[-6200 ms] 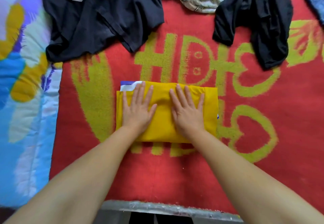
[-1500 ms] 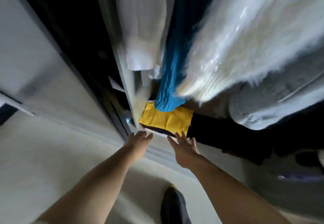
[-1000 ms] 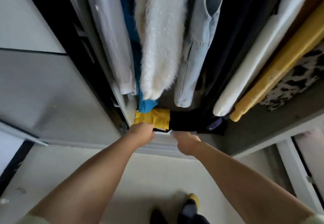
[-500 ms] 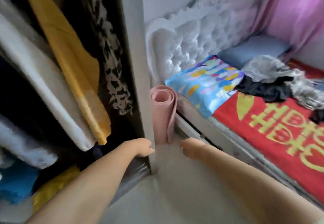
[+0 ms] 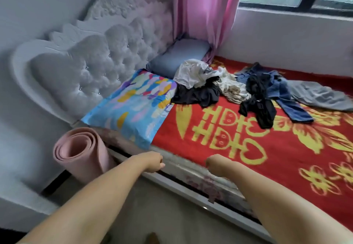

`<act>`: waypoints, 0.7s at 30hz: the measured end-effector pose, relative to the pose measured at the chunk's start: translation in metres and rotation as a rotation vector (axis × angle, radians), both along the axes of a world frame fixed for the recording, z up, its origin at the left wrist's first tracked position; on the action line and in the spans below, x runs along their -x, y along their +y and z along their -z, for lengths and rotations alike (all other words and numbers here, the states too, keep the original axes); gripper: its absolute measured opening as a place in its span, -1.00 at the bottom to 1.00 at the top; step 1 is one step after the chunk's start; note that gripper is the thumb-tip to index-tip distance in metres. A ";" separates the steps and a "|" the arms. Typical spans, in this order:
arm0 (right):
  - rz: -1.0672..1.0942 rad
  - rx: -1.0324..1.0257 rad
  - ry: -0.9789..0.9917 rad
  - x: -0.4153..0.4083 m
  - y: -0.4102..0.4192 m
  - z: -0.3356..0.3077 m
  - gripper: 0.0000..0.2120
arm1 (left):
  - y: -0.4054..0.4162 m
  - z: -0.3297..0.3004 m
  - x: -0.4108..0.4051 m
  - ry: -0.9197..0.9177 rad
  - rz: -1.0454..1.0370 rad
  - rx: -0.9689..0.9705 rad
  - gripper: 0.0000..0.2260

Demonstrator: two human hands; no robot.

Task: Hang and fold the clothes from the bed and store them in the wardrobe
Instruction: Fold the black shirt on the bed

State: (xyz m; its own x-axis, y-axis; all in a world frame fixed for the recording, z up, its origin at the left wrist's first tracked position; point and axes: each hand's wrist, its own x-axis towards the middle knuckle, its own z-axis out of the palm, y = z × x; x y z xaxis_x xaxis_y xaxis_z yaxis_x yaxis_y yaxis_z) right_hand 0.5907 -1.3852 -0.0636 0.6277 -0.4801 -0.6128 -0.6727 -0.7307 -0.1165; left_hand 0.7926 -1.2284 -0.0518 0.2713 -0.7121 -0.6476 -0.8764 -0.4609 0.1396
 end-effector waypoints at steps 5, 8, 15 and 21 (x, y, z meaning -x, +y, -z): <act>0.107 -0.006 -0.025 -0.009 -0.069 0.007 -0.63 | -0.086 0.017 -0.033 0.006 0.041 0.044 -0.68; 0.173 0.007 -0.009 -0.032 -0.119 0.009 -0.63 | -0.143 0.029 -0.056 0.019 0.088 0.042 -0.67; 0.314 -0.019 -0.045 -0.138 -0.240 0.015 -0.60 | -0.295 0.043 -0.165 0.054 0.157 -0.002 -0.63; 0.412 -0.111 -0.061 -0.193 -0.319 0.049 -0.61 | -0.388 0.085 -0.217 0.068 0.217 -0.056 -0.68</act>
